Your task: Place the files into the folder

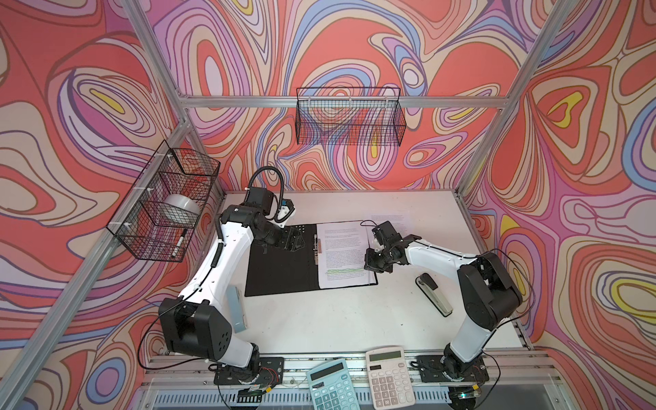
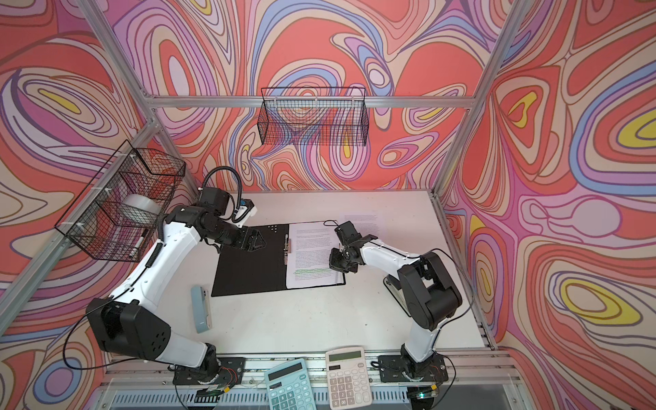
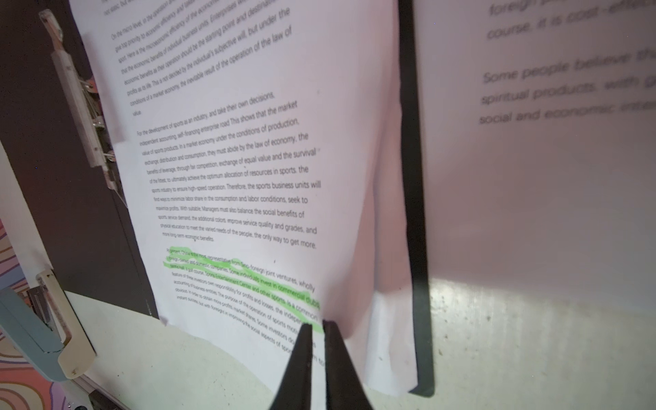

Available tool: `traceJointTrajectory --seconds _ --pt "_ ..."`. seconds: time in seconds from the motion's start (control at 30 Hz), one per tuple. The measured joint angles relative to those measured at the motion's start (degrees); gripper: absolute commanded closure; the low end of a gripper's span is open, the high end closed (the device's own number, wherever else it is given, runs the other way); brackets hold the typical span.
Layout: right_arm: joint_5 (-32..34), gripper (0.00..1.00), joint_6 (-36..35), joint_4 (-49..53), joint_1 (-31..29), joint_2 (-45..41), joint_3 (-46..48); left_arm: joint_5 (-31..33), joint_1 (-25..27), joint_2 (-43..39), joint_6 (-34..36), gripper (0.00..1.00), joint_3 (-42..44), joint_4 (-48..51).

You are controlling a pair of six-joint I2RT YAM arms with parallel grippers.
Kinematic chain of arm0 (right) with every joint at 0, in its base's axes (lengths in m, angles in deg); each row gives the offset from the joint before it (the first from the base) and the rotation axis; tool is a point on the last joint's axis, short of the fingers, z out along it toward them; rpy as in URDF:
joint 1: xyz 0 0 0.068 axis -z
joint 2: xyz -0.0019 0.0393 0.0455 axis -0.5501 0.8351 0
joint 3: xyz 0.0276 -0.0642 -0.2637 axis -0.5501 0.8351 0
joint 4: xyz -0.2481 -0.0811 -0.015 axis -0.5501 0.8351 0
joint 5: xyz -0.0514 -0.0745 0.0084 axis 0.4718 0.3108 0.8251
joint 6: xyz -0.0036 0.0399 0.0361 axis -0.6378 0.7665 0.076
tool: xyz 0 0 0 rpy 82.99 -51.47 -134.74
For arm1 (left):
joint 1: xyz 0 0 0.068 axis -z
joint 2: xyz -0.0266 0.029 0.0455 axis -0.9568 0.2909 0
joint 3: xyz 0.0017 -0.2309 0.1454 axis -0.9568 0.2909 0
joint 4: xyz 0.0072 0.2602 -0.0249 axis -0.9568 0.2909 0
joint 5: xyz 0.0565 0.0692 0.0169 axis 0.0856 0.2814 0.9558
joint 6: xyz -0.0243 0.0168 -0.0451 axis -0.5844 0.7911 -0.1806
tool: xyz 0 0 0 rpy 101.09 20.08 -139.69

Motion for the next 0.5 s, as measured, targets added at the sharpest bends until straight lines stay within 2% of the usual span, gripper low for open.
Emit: traceJointTrajectory --seconds 0.17,0.33,0.5 --pt "3.0 0.73 -0.5 0.2 0.0 -4.2 1.4 0.8 2.1 0.5 1.5 0.21 -0.1 0.1" --pt "7.0 0.67 -0.3 0.5 0.0 -19.5 8.2 1.2 5.4 3.1 3.1 0.21 -0.8 0.0" --pt "10.7 0.63 0.0 1.0 -1.6 -30.4 16.2 0.3 7.4 7.0 3.0 0.21 -2.0 -0.2"
